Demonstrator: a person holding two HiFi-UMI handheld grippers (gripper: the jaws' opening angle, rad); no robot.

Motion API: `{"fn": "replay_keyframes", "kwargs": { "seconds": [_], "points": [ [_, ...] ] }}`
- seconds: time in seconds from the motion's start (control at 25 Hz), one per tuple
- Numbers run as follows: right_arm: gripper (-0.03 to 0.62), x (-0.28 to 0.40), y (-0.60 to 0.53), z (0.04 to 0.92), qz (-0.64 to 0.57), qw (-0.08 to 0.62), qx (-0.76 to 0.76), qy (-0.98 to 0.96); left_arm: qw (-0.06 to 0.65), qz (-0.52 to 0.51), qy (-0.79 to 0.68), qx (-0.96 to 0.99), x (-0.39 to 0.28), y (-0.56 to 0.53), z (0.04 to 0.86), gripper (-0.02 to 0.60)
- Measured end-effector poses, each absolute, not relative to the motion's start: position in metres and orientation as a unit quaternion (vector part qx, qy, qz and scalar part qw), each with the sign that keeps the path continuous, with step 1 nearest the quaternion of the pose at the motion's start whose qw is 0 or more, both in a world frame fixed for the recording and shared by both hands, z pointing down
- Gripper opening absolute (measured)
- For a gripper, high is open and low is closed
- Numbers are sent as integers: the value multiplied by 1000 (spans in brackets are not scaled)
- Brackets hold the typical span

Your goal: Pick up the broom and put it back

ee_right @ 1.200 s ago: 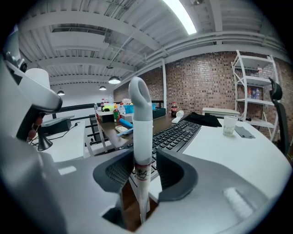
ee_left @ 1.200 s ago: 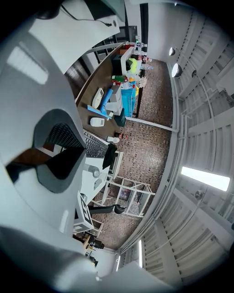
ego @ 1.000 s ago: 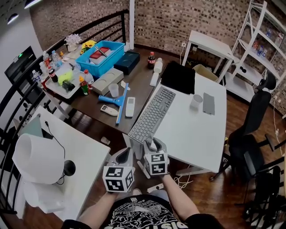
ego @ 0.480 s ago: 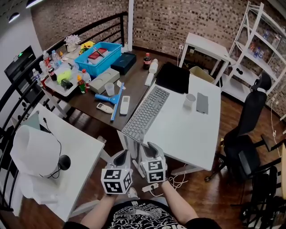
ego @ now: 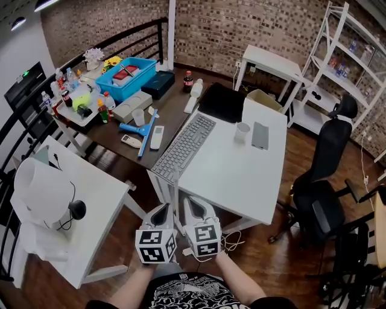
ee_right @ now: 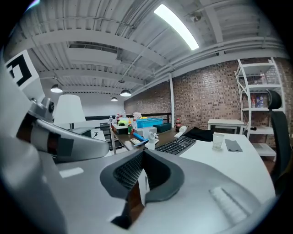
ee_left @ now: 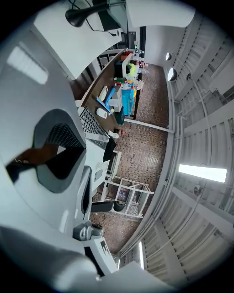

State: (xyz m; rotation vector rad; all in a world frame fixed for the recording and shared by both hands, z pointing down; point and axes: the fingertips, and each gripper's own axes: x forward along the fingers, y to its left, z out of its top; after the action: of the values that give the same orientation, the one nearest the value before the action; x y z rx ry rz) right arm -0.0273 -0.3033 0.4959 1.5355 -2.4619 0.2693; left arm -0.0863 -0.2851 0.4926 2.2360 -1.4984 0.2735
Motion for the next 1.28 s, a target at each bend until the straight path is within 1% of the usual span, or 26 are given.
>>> {"fn": "replay_keyframes", "kwargs": {
  "seconds": [0.2,0.68,1.28],
  "points": [
    [0,-18,-277,484,82,105,510,-850,208,93,-546,806,-67,-265,488,5],
    [0,-3,-217,466,68,92,468,-877,193,70,-578,790,-47,-210,473,5],
    [0,16,-164,460,70,72,438,-893,177,79,-599,777,-25,-152,465,5]
  ]
}}
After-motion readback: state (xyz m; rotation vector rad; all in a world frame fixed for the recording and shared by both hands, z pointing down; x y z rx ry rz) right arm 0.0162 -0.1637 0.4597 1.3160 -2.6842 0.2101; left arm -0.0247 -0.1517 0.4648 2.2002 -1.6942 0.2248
